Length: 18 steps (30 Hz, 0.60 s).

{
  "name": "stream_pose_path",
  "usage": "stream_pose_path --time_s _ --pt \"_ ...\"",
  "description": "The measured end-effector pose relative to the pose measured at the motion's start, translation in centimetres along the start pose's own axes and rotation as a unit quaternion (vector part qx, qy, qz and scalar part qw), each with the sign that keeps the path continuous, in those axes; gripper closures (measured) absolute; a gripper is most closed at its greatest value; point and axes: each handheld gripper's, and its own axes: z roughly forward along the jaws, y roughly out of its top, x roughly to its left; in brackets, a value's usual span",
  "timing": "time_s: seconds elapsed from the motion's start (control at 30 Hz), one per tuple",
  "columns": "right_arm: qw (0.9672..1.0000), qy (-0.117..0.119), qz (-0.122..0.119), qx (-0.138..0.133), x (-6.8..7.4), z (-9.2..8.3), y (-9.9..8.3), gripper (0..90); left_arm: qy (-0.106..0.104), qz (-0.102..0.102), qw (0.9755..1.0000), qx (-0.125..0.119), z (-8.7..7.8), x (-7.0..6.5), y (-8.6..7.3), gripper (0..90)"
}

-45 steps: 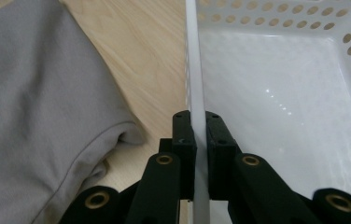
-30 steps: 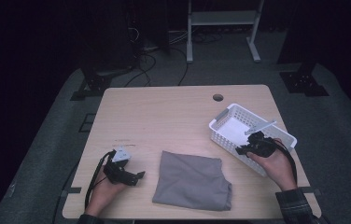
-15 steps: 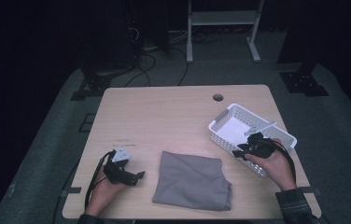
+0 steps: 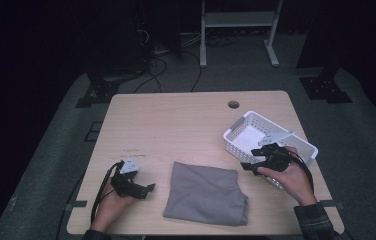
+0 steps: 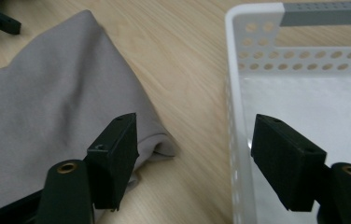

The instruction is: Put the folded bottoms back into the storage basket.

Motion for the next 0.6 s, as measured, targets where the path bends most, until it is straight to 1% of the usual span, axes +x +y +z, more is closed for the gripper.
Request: stream_pose_path --time_s 0.17,0.27,0.43,0.5,0.53,0.57,0.6 --pt "0.9999 0.001 -0.008 -0.007 0.6 -0.1 0.5 29.1 0.000 0.000 1.0000 0.000 0.0 0.0 0.0 0.0" --pt "0.9998 0.008 -0.014 -0.012 1.0 -0.2 0.7 28.6 0.000 -0.001 1.0000 0.000 0.0 0.0 0.0 0.0" --pt "0.9995 0.017 -0.024 -0.010 1.8 0.0 1.0 28.3 0.000 0.000 1.0000 0.000 0.0 0.0 0.0 0.0" --pt "0.9993 0.026 -0.027 -0.010 2.2 0.2 1.1 28.1 0.000 0.000 1.0000 0.000 0.0 0.0 0.0 0.0" --pt "0.9993 0.026 -0.027 -0.010 2.2 0.2 1.1 28.1 0.000 0.000 1.0000 0.000 0.0 0.0 0.0 0.0" --pt "0.9989 0.033 -0.031 -0.011 2.6 0.4 1.2 28.0 0.001 0.000 1.0000 0.000 0.0 0.0 0.0 0.0" --pt "0.9989 0.033 -0.031 -0.011 2.6 0.4 1.2 28.0 0.001 0.000 1.0000 0.000 0.0 0.0 0.0 0.0"
